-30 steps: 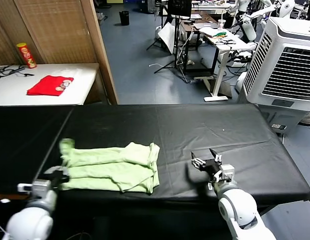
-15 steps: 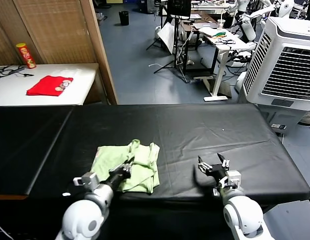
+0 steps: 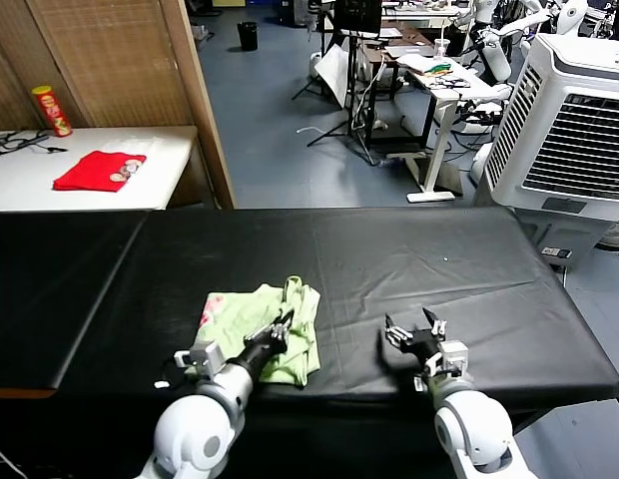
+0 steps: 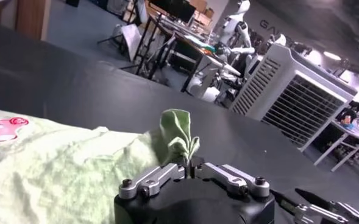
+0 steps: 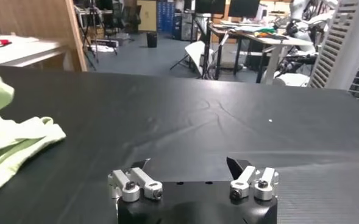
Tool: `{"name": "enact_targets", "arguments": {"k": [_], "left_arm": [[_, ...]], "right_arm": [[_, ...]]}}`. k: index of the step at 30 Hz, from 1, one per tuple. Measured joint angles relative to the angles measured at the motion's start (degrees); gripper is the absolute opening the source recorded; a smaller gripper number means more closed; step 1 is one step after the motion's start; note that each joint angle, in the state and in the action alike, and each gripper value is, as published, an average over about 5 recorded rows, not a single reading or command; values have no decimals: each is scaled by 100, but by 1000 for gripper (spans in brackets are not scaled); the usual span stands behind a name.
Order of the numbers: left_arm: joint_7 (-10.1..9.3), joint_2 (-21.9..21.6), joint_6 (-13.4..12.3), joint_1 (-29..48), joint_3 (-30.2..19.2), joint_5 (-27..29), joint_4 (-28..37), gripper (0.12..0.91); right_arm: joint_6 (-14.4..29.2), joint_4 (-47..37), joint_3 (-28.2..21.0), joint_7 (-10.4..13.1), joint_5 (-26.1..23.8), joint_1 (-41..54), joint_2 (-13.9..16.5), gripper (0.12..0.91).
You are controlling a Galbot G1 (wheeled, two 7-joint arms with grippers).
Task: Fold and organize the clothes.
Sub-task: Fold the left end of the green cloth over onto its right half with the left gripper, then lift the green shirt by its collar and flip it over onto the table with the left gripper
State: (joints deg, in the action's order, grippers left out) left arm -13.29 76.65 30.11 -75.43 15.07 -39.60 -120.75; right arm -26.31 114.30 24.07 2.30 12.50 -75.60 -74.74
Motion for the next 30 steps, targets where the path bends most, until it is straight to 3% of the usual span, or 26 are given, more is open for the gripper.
{"name": "enact_targets", "arguments": {"k": [2,8,10,13,18,21,26,30], "left_arm": [[22,65,-26,9,-6,28,36,220],[86,189,-51,-46,58,-206,-12,530],[111,171,-57,-90,136,-313,-93,647],[201,77,-141,-170,323,-237,-204,763],[419,-247,-366,-345,802,277,-205,797],[469,-412,-425,-469,1139,415,-138,798],[574,-455,-521,-649,1551,515,-2,798],[669,-413,-629,-696,1708,387,123,798]], "right_arm": [[151,16,-40,-135,9,1,25,798],[481,-4,-296,-556,25,95,150,798],[509,-44,-442,-620,32,169,179,798],[498,-142,-729,-651,31,349,178,798],[413,-403,-1331,-676,-88,752,84,798],[287,-584,-1671,-633,-407,915,-2,798],[162,-706,-1871,-286,-1154,894,-48,798],[435,-600,-1863,-55,-1041,804,-62,798]]}}
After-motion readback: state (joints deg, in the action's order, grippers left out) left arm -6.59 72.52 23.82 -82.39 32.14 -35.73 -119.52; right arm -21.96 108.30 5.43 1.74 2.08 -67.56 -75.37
